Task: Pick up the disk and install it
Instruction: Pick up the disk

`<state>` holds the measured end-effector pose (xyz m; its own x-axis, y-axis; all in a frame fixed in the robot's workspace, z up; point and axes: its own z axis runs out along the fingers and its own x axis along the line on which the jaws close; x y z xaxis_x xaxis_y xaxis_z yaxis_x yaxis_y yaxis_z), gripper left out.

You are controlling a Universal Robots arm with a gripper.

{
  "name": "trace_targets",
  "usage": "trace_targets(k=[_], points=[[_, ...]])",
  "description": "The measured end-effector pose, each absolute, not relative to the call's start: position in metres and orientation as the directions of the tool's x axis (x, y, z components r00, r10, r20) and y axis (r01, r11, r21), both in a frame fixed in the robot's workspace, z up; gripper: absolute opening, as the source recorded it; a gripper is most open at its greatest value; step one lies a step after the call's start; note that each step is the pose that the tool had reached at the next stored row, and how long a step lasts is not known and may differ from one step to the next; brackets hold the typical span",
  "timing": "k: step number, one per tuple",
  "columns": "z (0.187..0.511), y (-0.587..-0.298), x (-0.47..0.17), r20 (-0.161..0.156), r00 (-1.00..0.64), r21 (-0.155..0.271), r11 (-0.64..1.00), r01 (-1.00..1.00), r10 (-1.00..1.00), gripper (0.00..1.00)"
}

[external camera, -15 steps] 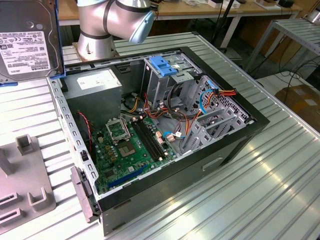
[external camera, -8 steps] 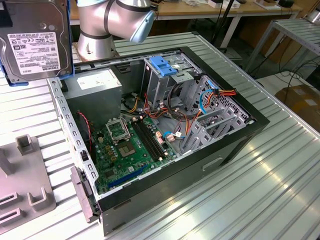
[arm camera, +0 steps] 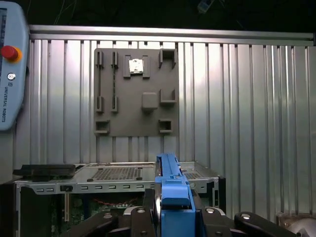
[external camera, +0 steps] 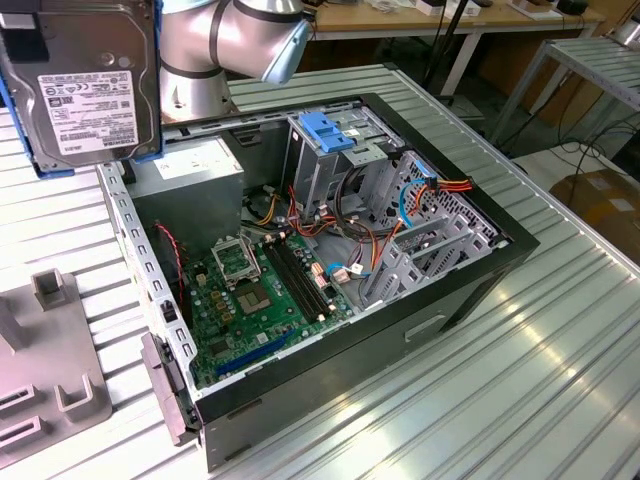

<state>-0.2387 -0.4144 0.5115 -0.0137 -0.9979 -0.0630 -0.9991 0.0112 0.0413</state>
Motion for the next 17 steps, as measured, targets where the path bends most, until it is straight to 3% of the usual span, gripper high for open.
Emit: trace_targets(k=[17], points=[[0.505, -0.418, -0.144, -0.063, -0.014, 0.041, 0.011, -0.999, -0.998, 0.37]])
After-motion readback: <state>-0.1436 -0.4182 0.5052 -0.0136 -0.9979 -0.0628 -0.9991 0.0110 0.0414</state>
